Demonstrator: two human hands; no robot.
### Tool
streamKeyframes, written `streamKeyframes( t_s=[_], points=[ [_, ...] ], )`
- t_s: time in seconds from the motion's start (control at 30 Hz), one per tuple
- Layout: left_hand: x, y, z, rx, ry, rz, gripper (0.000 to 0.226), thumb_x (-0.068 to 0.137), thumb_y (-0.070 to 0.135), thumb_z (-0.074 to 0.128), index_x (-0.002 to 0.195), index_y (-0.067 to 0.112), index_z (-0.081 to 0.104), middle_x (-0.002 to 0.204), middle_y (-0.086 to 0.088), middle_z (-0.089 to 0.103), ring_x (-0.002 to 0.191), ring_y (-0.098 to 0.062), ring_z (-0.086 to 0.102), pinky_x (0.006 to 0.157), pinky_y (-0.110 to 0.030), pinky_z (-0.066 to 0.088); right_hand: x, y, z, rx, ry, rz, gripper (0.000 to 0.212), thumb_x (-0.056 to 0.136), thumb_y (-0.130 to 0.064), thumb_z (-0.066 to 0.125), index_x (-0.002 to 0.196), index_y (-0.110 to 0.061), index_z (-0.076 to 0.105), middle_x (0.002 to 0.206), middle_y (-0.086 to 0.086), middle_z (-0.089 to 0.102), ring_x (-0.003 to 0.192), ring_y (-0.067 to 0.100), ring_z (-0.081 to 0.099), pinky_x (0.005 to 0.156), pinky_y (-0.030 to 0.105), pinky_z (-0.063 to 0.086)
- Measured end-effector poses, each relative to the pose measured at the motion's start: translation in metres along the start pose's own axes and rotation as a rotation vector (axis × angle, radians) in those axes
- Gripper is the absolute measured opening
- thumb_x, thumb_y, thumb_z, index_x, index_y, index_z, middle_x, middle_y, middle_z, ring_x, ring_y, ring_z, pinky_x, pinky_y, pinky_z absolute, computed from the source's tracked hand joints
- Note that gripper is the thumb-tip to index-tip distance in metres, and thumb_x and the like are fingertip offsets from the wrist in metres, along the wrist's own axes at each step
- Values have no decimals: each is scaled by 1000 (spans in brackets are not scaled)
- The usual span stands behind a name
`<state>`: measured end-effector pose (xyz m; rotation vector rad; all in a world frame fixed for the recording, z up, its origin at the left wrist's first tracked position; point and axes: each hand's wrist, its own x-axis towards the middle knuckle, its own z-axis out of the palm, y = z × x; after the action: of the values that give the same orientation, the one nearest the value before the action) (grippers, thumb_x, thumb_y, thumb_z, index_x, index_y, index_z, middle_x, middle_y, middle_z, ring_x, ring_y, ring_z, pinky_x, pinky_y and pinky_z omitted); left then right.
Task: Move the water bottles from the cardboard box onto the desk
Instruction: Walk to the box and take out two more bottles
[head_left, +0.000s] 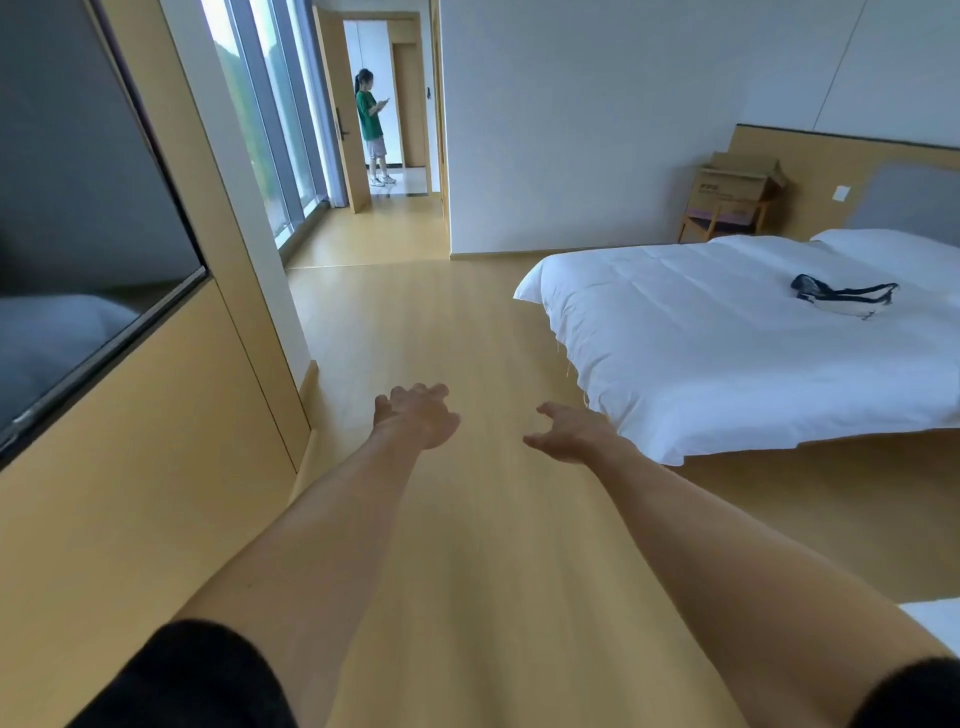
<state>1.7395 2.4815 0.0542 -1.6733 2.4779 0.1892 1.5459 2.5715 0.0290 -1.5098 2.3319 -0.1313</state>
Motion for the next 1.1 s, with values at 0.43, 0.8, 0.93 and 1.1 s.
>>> streamKeyframes(
  t_s=[0.43,0.8,0.93,1.1],
  points=[
    [188,59,-35,-36,6,-6,58,99,38,47,154,31,32,154,0,40,139,-28,38,111,-42,30,187,32,-58,-7,-43,-23,65,97,-52,51,155,-29,32,156,1,44,141,26,43,112,43,40],
    [395,52,-48,-98,14,66,59,100,52,42,155,33,31,159,1,36,144,-27,33,115,-43,26,376,24,-95,-54,-8,19,64,101,-57,41,157,-29,29,159,2,39,145,25,38,114,43,35],
    [483,33,-66,-98,-2,88,60,99,53,43,155,33,31,158,1,37,143,-27,34,114,-44,26,460,1,-119,-61,-9,53,65,100,-59,40,157,-30,28,160,0,37,146,25,35,116,44,33],
    [585,4,-101,-71,22,98,62,99,55,43,156,32,31,159,0,36,145,-28,32,116,-46,24,556,-34,-156,-83,30,49,65,100,-60,37,158,-32,25,157,-1,42,143,26,40,114,45,35]
  ],
)
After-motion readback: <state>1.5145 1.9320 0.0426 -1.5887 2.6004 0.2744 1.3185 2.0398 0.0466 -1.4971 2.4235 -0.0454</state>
